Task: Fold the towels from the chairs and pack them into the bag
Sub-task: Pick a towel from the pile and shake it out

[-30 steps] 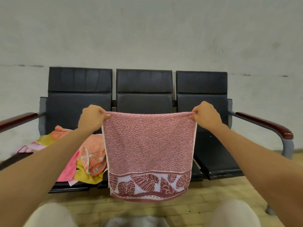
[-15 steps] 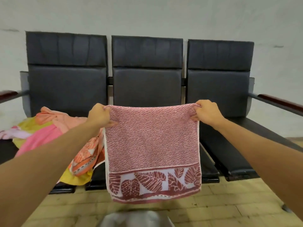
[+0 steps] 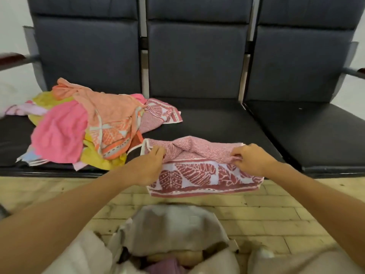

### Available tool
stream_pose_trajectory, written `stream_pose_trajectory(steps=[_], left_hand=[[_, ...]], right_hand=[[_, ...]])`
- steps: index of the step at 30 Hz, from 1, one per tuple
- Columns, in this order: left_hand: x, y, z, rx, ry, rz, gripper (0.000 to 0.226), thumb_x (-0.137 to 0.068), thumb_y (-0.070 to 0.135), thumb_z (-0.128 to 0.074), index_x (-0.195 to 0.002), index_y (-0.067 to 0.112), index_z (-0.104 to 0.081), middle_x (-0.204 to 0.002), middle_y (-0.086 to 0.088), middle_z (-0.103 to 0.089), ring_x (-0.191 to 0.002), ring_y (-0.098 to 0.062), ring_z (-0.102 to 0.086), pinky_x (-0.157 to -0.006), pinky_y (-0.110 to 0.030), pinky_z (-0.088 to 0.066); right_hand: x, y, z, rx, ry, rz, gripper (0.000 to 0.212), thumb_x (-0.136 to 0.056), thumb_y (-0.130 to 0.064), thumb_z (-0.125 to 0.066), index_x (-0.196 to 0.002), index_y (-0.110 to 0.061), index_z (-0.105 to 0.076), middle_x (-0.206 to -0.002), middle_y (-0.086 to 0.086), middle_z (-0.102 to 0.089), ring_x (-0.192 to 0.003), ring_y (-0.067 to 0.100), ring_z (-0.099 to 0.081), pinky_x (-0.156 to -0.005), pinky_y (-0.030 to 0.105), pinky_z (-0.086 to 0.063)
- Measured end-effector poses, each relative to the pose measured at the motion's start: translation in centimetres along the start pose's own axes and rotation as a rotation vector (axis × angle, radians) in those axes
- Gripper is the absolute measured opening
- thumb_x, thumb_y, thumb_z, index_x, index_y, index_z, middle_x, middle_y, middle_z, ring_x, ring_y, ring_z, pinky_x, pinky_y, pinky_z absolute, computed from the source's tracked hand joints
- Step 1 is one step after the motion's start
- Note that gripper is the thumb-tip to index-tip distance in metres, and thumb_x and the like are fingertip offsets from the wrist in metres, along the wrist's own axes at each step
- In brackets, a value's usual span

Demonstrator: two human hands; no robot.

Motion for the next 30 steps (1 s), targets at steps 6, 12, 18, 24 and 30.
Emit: stream_pose_trajectory(steps=[6,12,18,24,30], left_hand=[[-2.7,-3.1,-0.5,0.115,-0.095,0.006,0.010,-0.104,0.024,-0.033,-0.103,0.014,-0.029,-0.106,-0.004,-0.030,-0.073,-0.017,-0.032,-0.073,-0.034,-0.030],[-6.1,-5.9,0.4,0.178,0.120,0.056,0.025,-0.102,0.020,-0.042,-0.124,0.009,-0.040,-0.114,0.002,-0.034,-0.084,-0.021,-0.049,-0.073,-0.032,-0.037],[-7.0,-6.6,3.1,0.292,0.345,0.137,0.020,-0.099,0.015,-0.050,-0.112,0.008,-0.062,-0.115,-0.003,-0.058,-0.098,-0.020,-0.056,-0.090,-0.037,-0.046],[-3.0,-5.9,8.6,0.572,0.685,0.211,0.018,-0.100,0.016,-0.048,-0.097,0.008,-0.064,-0.086,-0.016,-0.059,-0.062,-0.011,-0.045,-0.055,-0.018,-0.034],[1.5,-5.6,9.5,0.685,0.615,0.175,0.019,-0.096,0.016,-0.055,-0.083,0.028,-0.064,-0.089,-0.007,-0.063,-0.081,-0.020,-0.054,-0.068,-0.023,-0.038]], right_hand=[[-2.1,-0.5,-0.6,0.007,-0.037,0.003,0.037,-0.095,-0.020,-0.052,-0.132,-0.025,-0.058,-0.131,0.006,-0.060,-0.112,0.029,-0.058,-0.093,0.035,-0.048],[-5.3,-0.6,-2.1,-0.035,0.003,-0.054,0.035,-0.102,-0.021,-0.041,-0.134,-0.018,-0.055,-0.132,0.015,-0.059,-0.119,0.032,-0.054,-0.099,0.040,-0.047],[-6.3,0.0,0.3,-0.333,0.186,-0.119,0.031,-0.102,-0.013,-0.043,-0.125,-0.007,-0.063,-0.122,0.016,-0.064,-0.108,0.033,-0.060,-0.093,0.033,-0.044],[-3.1,4.0,5.5,-0.640,0.550,-0.253,0.027,-0.101,-0.013,-0.045,-0.117,-0.007,-0.066,-0.099,0.006,-0.065,-0.091,0.017,-0.056,-0.072,0.019,-0.033],[0.3,5.6,5.9,-0.574,0.443,-0.209,0.024,-0.098,-0.016,-0.050,-0.110,-0.015,-0.071,-0.092,0.003,-0.069,-0.073,0.012,-0.056,-0.060,0.024,-0.039]])
Point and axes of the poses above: each hand's wrist, its own x-axis away from the middle knuckle, its own z-axis out of the back of the hand, y = z × x, the point moved 10 cm from there along -x, towards the middle knuckle
